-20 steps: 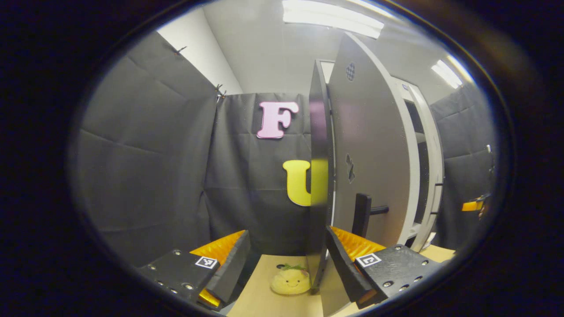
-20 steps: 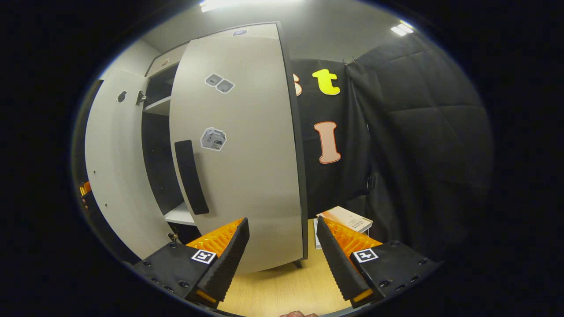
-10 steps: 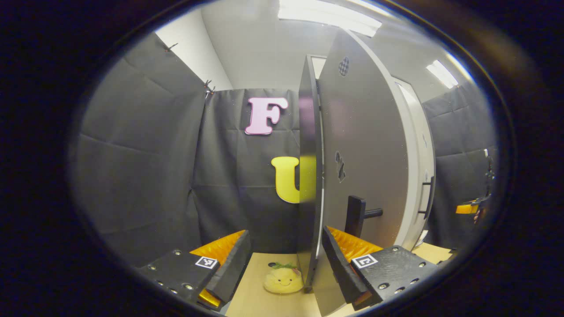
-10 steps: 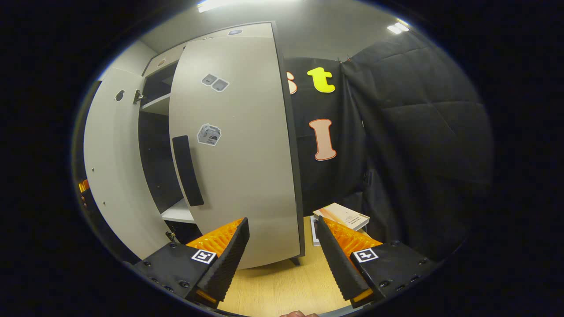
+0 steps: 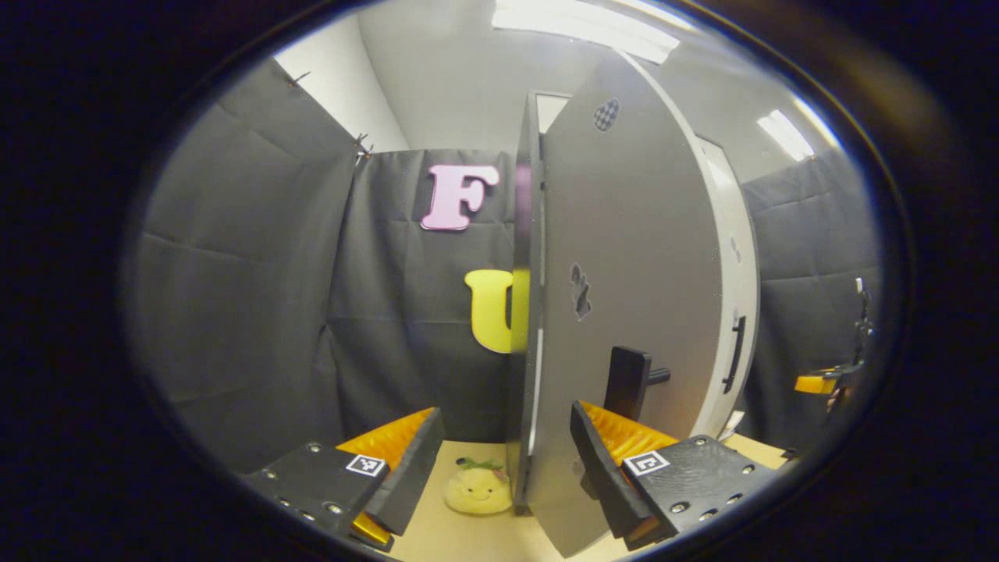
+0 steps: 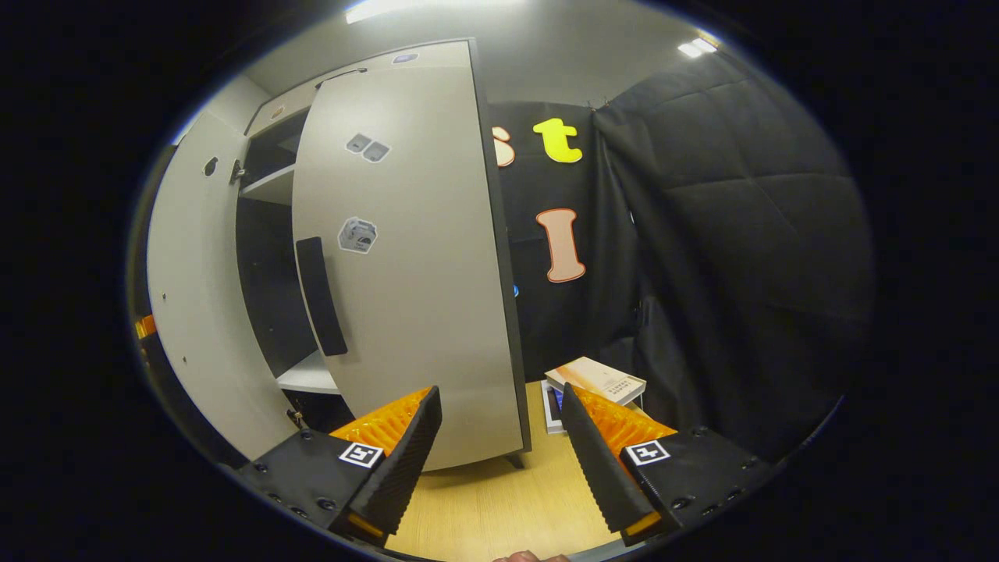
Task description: Grab one shoe with the right hand and put it into the shoe cabinet, grab the other shoe with the left hand and put it into the shoe cabinet; then close the right door with the right hand and the left door with the left hand.
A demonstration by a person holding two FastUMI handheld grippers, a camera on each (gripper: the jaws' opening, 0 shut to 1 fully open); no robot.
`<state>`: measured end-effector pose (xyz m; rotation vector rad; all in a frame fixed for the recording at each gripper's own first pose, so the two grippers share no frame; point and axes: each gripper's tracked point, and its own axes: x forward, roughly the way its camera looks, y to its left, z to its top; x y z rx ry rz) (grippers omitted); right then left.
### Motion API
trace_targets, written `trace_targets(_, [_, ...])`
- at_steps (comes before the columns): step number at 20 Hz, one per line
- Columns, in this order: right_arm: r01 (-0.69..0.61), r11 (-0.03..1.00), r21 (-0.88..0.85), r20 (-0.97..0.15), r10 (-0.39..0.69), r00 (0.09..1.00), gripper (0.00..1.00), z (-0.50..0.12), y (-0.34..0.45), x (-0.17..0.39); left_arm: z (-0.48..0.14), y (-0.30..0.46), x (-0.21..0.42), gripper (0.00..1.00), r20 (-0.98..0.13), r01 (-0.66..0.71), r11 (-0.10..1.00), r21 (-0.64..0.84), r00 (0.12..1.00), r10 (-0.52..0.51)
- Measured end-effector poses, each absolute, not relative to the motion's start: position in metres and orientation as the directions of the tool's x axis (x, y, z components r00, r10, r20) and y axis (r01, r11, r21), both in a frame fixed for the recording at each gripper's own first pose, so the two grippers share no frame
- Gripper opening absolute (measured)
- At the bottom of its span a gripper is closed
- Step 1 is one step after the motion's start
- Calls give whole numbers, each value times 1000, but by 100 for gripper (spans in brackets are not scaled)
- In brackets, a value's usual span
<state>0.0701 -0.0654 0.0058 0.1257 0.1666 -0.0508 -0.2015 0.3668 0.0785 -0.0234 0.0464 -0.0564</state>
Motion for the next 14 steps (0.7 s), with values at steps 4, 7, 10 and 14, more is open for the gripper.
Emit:
trace_targets(4, [68, 991, 115, -166, -48, 985, 97, 6, -72, 66, 74, 347, -203, 99, -68, 59, 997, -48, 996, -62])
trace_targets(7, [110, 988, 112, -153, -92, 984, 97, 9, -91, 60, 74, 336, -201, 97, -70, 49, 997, -55, 996, -53])
trace_targets(10, [157, 980, 121, -145, -138, 980, 97, 10, -110, 54, 77, 317, -191, 91, -52, 90, 993, -71, 994, -94])
trace_targets(14, [204, 969, 141, -146, -184, 972, 97, 11, -127, 42, 83, 278, -185, 99, -14, 181, 972, -150, 983, -185])
